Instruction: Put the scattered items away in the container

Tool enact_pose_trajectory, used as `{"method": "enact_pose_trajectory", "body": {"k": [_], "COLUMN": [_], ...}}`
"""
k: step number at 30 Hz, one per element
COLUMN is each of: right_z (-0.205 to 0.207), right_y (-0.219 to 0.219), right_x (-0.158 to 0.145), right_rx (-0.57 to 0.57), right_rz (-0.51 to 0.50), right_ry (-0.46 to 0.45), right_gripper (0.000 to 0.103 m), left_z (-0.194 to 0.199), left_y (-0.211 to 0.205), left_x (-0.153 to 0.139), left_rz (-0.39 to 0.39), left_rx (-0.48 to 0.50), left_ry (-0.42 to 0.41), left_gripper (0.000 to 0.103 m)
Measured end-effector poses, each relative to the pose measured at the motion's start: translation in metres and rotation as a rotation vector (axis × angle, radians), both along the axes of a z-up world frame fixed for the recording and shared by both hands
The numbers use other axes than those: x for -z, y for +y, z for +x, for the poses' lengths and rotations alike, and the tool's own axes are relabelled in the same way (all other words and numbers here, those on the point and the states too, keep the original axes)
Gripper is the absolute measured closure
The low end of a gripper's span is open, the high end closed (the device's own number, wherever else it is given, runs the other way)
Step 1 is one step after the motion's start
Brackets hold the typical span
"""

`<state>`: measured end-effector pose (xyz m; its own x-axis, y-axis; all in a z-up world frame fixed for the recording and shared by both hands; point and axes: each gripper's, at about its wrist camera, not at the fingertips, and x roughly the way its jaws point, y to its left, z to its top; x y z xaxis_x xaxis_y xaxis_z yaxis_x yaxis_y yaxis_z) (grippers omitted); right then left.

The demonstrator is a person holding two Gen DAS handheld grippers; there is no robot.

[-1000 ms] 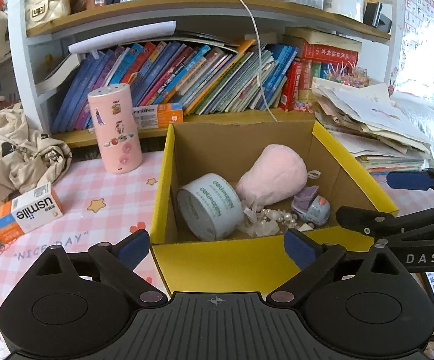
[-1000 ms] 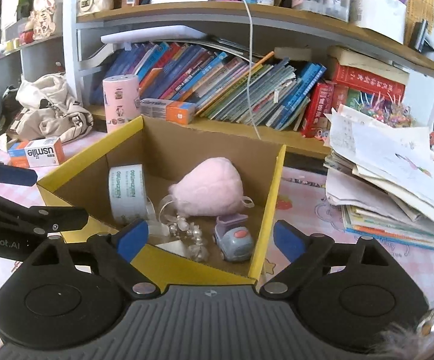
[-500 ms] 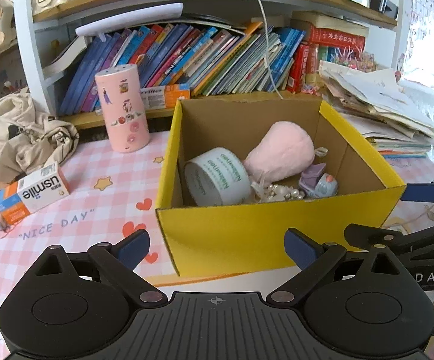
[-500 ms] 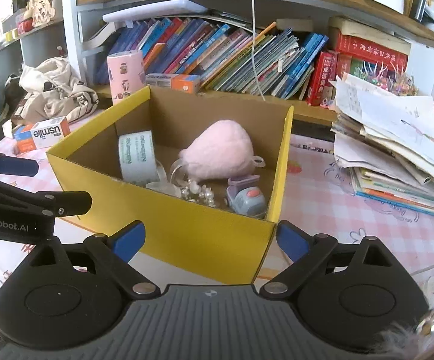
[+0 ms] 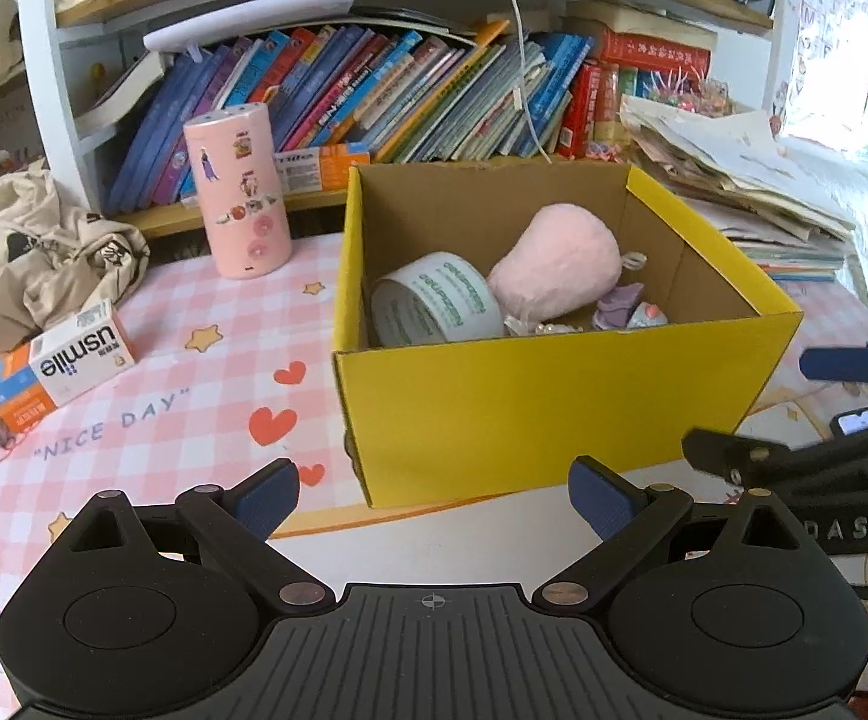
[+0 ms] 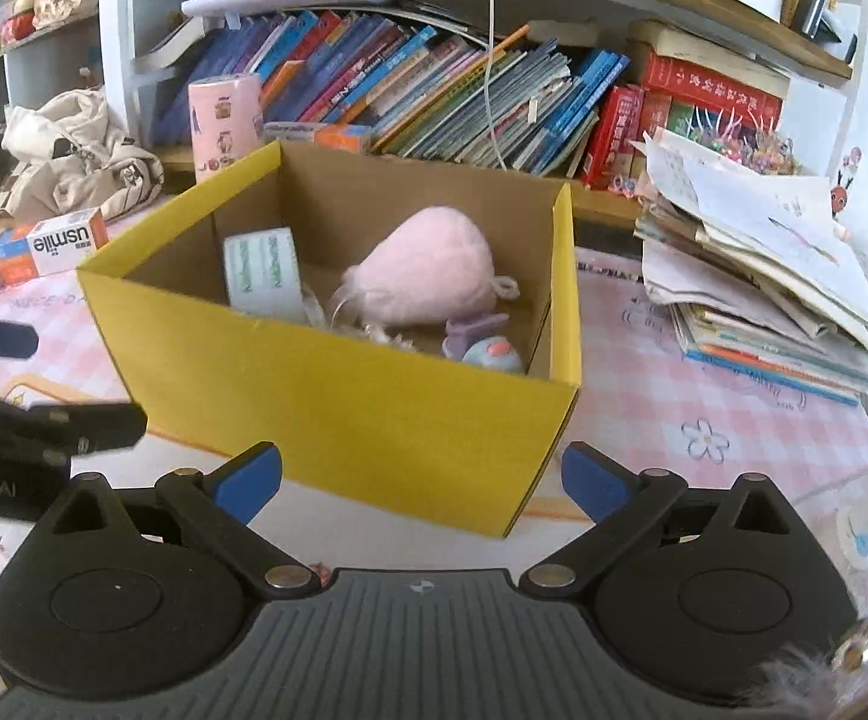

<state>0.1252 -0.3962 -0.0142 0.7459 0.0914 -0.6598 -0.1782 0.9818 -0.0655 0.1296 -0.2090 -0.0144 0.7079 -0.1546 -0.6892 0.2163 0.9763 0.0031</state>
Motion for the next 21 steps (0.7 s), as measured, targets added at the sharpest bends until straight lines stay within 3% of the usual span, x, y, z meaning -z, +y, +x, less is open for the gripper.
{"method": "enact_pose_trajectory", "body": {"k": [10,21], "right_z": [-0.023,-0.043], "right_y": [0.033,0.061], "right_x": [-0.004,-0.002], "right_rx": [0.046,0.101], "right_rz": [-0.031,0.02], "right_ry": [0.011,0.069], "right_gripper": [0.0,0.0], "left_z": [-0.012,-0.032], "left_y": [0.031,0.065], "left_x": [0.001,0.003], "left_rz": [-0.031,-0.024], "left_rx": [0.037,0.066], "left_ry": [0.019,0.04], "left_gripper": [0.005,0.005]}}
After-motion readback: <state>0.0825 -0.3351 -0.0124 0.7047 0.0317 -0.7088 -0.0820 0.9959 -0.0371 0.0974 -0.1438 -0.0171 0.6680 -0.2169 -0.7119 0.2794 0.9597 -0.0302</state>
